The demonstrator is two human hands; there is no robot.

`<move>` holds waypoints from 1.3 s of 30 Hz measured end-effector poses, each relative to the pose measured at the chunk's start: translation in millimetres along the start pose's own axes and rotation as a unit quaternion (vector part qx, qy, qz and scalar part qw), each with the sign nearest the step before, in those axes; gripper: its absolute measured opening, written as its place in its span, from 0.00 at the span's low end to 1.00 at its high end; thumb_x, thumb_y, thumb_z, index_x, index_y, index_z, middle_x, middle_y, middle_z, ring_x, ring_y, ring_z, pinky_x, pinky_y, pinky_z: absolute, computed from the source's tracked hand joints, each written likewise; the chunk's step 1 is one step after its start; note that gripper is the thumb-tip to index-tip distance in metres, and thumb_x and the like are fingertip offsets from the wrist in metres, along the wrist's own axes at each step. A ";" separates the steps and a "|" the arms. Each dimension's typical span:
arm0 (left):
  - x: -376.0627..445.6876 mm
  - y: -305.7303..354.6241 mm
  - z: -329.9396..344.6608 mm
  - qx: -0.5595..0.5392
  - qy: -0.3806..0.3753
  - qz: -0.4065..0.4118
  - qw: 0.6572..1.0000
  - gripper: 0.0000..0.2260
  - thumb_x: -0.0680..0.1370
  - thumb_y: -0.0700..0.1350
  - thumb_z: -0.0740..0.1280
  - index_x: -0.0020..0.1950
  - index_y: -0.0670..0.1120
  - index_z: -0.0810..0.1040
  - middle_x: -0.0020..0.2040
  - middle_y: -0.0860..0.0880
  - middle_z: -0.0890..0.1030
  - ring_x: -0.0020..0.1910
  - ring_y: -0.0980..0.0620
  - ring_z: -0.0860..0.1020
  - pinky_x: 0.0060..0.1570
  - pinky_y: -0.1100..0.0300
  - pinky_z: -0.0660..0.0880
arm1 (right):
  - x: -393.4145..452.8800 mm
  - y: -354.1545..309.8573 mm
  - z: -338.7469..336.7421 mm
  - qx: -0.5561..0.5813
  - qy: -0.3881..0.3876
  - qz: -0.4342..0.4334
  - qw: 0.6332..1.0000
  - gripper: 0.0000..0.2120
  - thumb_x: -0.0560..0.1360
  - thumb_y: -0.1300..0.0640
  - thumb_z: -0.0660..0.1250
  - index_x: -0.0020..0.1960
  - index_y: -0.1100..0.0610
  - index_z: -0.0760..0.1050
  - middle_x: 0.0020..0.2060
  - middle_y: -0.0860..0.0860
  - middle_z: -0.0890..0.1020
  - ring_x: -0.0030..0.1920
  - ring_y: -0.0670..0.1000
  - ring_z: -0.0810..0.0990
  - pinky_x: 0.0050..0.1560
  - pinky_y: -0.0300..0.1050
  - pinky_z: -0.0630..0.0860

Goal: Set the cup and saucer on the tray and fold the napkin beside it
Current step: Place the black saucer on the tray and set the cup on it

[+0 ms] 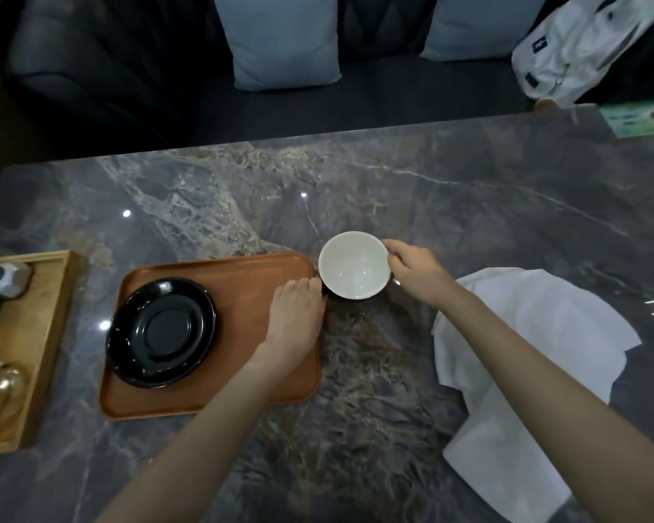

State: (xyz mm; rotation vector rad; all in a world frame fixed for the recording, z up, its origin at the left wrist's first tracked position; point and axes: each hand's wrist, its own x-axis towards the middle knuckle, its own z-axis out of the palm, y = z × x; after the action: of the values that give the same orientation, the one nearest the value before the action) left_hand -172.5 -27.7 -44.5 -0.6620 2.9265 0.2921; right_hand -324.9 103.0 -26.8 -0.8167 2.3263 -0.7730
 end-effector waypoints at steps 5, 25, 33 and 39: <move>-2.4 0.7 -13.2 -0.106 0.021 0.002 0.994 0.08 0.78 0.45 0.59 0.48 0.40 0.73 0.48 0.40 0.80 0.46 0.38 0.76 0.38 0.51 0.64 | -2.8 -13.6 -5.6 0.016 0.021 0.027 0.999 0.16 0.77 0.61 0.53 0.59 0.58 0.75 0.52 0.58 0.81 0.49 0.55 0.77 0.47 0.45 0.70; -97.4 -117.2 -104.1 -0.232 0.154 -0.084 0.957 0.11 0.70 0.49 0.72 0.41 0.41 0.81 0.37 0.44 0.83 0.35 0.50 0.76 0.35 0.59 0.66 | -41.2 -157.1 44.6 0.092 0.044 -0.072 0.992 0.14 0.74 0.61 0.58 0.55 0.57 0.78 0.43 0.58 0.84 0.43 0.57 0.82 0.48 0.59 0.79; -134.8 -182.8 -90.4 -0.259 0.151 -0.178 0.937 0.11 0.70 0.46 0.72 0.48 0.41 0.82 0.44 0.42 0.85 0.43 0.47 0.81 0.45 0.56 0.74 | -28.3 -194.0 119.8 0.179 -0.003 -0.078 0.981 0.13 0.75 0.64 0.61 0.58 0.59 0.76 0.48 0.52 0.82 0.49 0.53 0.81 0.49 0.47 0.79; -140.2 -214.6 -72.1 -0.257 0.131 -0.214 0.933 0.11 0.70 0.44 0.72 0.48 0.39 0.82 0.45 0.40 0.84 0.44 0.45 0.81 0.40 0.61 0.69 | -17.4 -207.3 164.8 0.212 -0.043 -0.031 0.976 0.15 0.77 0.64 0.58 0.64 0.61 0.70 0.39 0.50 0.78 0.33 0.48 0.77 0.32 0.37 0.77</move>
State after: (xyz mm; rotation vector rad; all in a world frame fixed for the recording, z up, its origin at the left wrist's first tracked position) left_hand 41.0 -175.4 14.6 -1.4839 2.8299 0.9990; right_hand -129.8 -74.3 3.7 -0.7139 1.9650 -1.1830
